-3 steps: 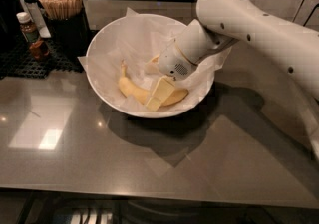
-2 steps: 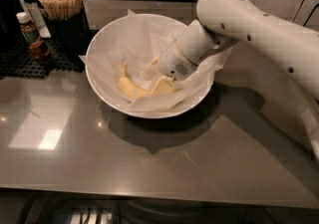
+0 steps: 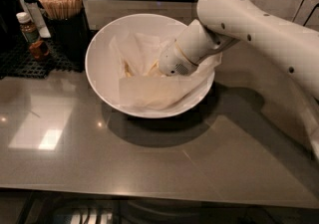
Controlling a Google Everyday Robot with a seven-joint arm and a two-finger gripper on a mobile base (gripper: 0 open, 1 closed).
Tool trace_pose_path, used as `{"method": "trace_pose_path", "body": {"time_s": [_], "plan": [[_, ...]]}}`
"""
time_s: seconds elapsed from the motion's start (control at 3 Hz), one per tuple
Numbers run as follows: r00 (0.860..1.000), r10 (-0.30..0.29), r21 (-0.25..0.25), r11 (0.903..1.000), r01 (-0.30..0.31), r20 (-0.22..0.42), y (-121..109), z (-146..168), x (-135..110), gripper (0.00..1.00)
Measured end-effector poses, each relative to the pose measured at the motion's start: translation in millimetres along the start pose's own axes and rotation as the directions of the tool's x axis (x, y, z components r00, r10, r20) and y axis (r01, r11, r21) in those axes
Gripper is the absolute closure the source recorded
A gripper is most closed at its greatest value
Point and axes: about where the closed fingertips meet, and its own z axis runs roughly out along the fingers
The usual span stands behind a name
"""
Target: Pick banana from white bowl
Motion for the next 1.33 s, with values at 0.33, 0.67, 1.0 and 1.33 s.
{"method": "trace_pose_path", "body": {"time_s": [0.33, 0.67, 1.0, 1.33], "plan": [[1.000, 0.000, 0.000, 1.0000, 0.000, 0.000, 0.0, 0.0, 0.0, 0.99], [1.000, 0.018, 0.009, 0.9998, -0.018, -0.010, -2.5, 2.9, 0.9, 1.00], [1.000, 0.018, 0.009, 0.9998, -0.018, -0.010, -2.5, 2.9, 0.8, 1.00], [1.000, 0.018, 0.009, 0.9998, -0.018, -0.010, -2.5, 2.9, 0.8, 0.81]]}}
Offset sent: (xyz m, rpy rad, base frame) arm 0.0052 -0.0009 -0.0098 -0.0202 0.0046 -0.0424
